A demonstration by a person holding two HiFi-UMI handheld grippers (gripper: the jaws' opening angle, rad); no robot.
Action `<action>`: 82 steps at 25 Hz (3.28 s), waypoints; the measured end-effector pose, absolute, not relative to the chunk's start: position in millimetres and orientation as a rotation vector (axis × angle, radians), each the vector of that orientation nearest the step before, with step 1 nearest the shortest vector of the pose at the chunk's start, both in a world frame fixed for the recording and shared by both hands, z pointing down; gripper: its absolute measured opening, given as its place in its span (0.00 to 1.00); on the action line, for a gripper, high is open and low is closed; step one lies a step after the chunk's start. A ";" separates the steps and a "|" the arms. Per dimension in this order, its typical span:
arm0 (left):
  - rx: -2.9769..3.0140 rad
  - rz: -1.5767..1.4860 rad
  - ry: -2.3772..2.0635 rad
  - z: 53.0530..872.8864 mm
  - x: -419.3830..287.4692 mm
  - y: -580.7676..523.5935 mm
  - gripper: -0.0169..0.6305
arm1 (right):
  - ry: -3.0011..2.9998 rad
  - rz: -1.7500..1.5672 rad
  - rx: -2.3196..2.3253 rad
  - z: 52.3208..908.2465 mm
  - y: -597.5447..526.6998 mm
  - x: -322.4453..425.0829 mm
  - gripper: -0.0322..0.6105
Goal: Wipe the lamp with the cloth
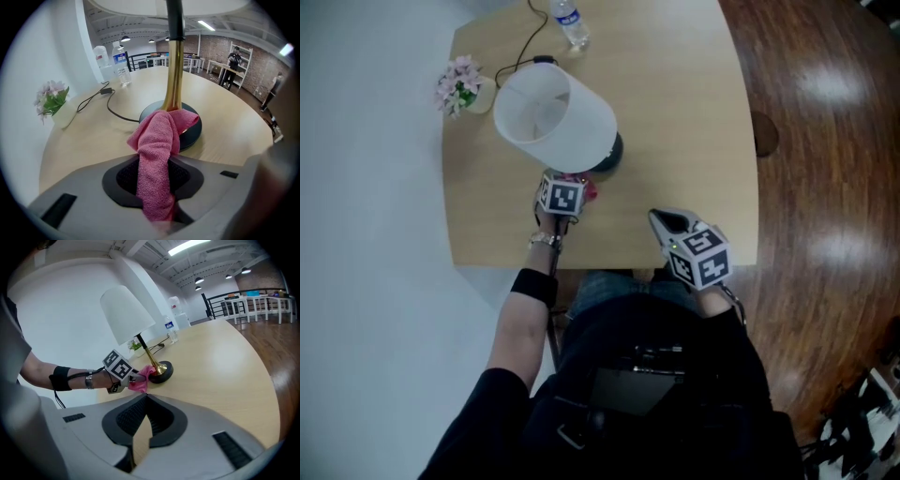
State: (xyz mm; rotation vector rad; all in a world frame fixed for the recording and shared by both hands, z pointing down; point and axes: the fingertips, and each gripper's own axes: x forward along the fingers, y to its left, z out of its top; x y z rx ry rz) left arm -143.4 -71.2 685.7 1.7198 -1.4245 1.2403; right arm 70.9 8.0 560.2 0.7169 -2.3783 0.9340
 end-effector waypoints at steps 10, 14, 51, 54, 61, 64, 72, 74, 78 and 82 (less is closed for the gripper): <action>2.055 1.316 -1.248 684.3 -159.6 -104.6 0.21 | -2.255 0.993 1.005 560.1 4.7 33.6 0.06; 2.196 1.359 -1.120 681.6 -163.0 -122.8 0.21 | -2.200 1.019 1.087 558.9 8.5 0.7 0.06; 2.834 1.781 -0.199 656.8 -142.2 -181.6 0.21 | -1.977 1.033 1.262 561.3 25.0 -42.3 0.06; 2.806 1.738 -0.299 652.4 -148.4 -163.2 0.21 | -2.001 1.022 1.226 561.0 24.9 -47.8 0.06; 2.689 1.665 -0.478 666.1 -151.9 -119.8 0.21 | -2.060 0.984 1.173 558.1 24.1 -50.0 0.06; 2.622 1.610 -0.589 669.0 -148.0 -107.5 0.21 | -2.096 0.967 1.145 556.9 24.6 -49.4 0.06; 2.368 1.367 -0.903 667.6 -122.9 -81.4 0.21 | -2.193 0.924 1.046 553.1 23.5 -23.7 0.06; 2.313 1.324 -0.971 667.2 -113.6 -77.1 0.21 | -2.213 0.922 1.030 552.4 22.0 -10.5 0.06; 2.213 1.223 -1.091 665.9 -83.8 -73.9 0.21 | -2.243 0.920 1.003 554.9 20.4 23.5 0.06; 2.117 1.133 -1.188 671.7 -48.0 -78.2 0.21 | -2.269 0.928 0.969 557.9 17.2 56.5 0.06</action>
